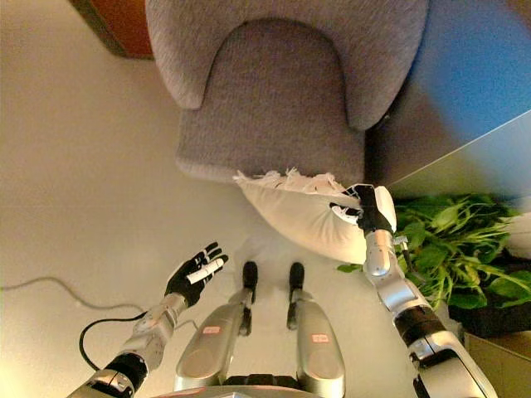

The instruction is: Pick up the pillow and put it on the sofa.

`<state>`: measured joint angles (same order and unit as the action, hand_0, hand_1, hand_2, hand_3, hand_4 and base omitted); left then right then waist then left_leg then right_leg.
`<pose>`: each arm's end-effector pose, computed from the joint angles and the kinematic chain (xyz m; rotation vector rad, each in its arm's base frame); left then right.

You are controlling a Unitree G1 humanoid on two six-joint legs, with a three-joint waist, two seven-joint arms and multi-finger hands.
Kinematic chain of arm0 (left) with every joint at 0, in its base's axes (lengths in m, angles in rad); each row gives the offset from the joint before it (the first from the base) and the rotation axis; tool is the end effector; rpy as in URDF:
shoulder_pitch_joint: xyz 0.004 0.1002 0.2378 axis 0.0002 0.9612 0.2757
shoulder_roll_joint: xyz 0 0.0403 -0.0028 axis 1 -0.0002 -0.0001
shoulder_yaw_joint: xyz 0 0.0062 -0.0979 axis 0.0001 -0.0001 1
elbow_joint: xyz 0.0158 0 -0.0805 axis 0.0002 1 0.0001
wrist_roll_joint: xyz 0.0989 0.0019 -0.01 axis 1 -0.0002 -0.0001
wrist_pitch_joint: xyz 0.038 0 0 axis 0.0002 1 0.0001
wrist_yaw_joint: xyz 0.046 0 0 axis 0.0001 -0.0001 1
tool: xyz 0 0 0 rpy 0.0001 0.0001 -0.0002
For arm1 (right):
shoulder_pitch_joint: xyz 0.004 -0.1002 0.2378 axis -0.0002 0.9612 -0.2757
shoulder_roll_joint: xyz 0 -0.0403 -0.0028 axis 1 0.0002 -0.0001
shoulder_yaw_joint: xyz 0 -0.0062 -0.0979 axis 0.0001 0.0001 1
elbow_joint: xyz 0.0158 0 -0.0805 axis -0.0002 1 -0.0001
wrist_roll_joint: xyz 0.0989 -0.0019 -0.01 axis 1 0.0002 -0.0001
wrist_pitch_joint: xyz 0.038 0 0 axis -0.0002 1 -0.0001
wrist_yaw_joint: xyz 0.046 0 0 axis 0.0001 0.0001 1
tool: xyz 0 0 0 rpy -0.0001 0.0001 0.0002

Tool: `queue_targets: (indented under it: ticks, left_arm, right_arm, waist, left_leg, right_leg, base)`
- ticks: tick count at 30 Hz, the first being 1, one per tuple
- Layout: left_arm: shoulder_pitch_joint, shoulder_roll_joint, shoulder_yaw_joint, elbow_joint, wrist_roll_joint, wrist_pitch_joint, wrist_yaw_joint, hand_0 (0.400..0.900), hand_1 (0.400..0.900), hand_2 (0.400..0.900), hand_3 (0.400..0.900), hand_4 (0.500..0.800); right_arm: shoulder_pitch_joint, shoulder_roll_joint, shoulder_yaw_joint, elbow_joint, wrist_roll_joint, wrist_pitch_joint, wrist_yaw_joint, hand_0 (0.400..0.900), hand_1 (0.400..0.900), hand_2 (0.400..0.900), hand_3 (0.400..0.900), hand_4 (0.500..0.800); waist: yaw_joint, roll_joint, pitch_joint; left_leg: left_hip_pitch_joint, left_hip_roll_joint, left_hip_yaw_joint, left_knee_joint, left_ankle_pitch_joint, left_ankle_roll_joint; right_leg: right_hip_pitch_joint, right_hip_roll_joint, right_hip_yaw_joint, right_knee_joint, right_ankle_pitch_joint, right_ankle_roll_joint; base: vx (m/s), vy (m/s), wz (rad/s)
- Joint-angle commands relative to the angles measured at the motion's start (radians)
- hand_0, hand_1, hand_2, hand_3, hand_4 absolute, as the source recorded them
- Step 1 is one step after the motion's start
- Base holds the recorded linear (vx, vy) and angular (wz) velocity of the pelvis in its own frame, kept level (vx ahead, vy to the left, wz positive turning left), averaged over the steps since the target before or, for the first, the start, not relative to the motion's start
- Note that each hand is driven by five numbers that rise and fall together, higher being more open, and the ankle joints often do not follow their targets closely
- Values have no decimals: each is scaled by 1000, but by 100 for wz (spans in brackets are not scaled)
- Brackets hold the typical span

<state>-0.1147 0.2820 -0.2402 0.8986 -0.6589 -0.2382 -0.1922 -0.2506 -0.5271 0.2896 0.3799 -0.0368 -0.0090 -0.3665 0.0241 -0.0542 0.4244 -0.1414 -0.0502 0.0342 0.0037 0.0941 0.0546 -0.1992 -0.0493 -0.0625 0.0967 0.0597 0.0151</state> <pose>0.1677 0.2101 -0.0621 -0.2648 0.5341 -0.0001 0.2410 -0.2165 0.0423 -0.6592 0.0610 -0.1711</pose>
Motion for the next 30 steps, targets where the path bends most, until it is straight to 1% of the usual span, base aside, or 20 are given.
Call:
queue_targets:
  ticks: [1,5,6,8,9,13,17,19,23,25,30]
  left_arm:
    - [40,-27,3,50,68,6,8,900,900,900,900,800]
    - [50,-39,27,102,95,49,-15,900,900,900,900,800]
    - [50,-40,26,116,98,54,-26,900,900,900,900,800]
    - [47,-38,29,133,109,69,-50,900,900,900,900,800]
    - [46,-36,26,140,108,69,-54,900,900,900,900,800]
    - [30,-25,23,163,97,90,-62,900,900,900,900,800]
    - [22,-13,19,184,96,106,-63,900,900,900,900,800]
    - [17,-9,17,194,101,115,-62,900,900,900,900,800]
    - [19,-3,-8,207,104,123,-59,900,900,900,900,800]
    - [14,1,-28,205,107,134,-59,900,900,900,900,800]
    - [6,8,-73,213,115,147,-72,900,900,900,900,800]
  right_arm:
    - [-39,-80,-106,-185,-26,-134,27,400,400,400,400,500]
    - [-47,-126,-148,-246,-9,-76,107,400,400,400,400,500]
    - [-52,-135,-158,-259,-3,-53,128,400,400,400,400,500]
    - [-66,-162,-178,-276,2,-33,163,400,400,400,400,500]
    - [-78,-170,-178,-275,3,-24,171,400,400,400,400,500]
    - [-204,-230,-165,-244,52,28,212,400,400,400,400,500]
    - [-363,-308,-137,-200,115,49,244,400,400,400,400,500]
    - [-442,-338,-115,-159,144,61,266,400,400,400,400,500]
    - [-602,-398,-38,-57,218,77,279,400,400,400,400,500]
    - [-693,-416,22,12,228,76,277,400,400,400,400,500]
    - [-883,-433,144,161,309,121,303,400,400,400,400,500]
  waist:
    - [-6,-1,-217]
    - [-13,-11,-294]
    - [-16,-12,-308]
    - [-18,-14,-326]
    - [-18,-15,-331]
    - [-18,-24,-353]
    - [-7,-37,-368]
    - [1,-43,-374]
    - [19,-53,-384]
    - [30,-58,-390]
    - [56,-65,-395]
  left_leg:
    - [42,4,-28,56,-114,-52]
    - [109,13,-16,35,-126,-56]
    - [122,15,-13,30,-129,-56]
    - [145,21,-10,13,-129,-58]
    - [151,22,-11,9,-129,-58]
    - [186,30,-12,-24,-125,-60]
    - [197,38,-10,-31,-122,-66]
    - [202,39,-11,-35,-120,-68]
    - [208,43,-11,-41,-115,-73]
    - [207,45,-11,-40,-112,-76]
    - [210,47,-22,-40,-108,-83]
  right_leg:
    - [103,5,-42,-12,-66,28]
    - [168,6,-35,-53,-56,29]
    - [177,6,-32,-56,-57,30]
    - [195,8,-30,-60,-60,30]
    - [200,9,-29,-61,-62,30]
    - [232,17,-19,-79,-63,28]
    - [246,17,-20,-84,-64,29]
    - [253,17,-25,-87,-65,29]
    - [267,15,-38,-90,-69,27]
    - [270,13,-47,-91,-70,26]
    - [288,7,-74,-97,-73,22]
  base:
    - [140,36,-11]
    - [132,35,-12]
    - [91,23,-11]
    - [53,17,-12]
    - [34,9,-13]
    - [30,9,-11]
    - [5,2,-1]
    - [36,3,6]
    - [48,8,16]
    - [44,12,24]
    - [68,1,25]
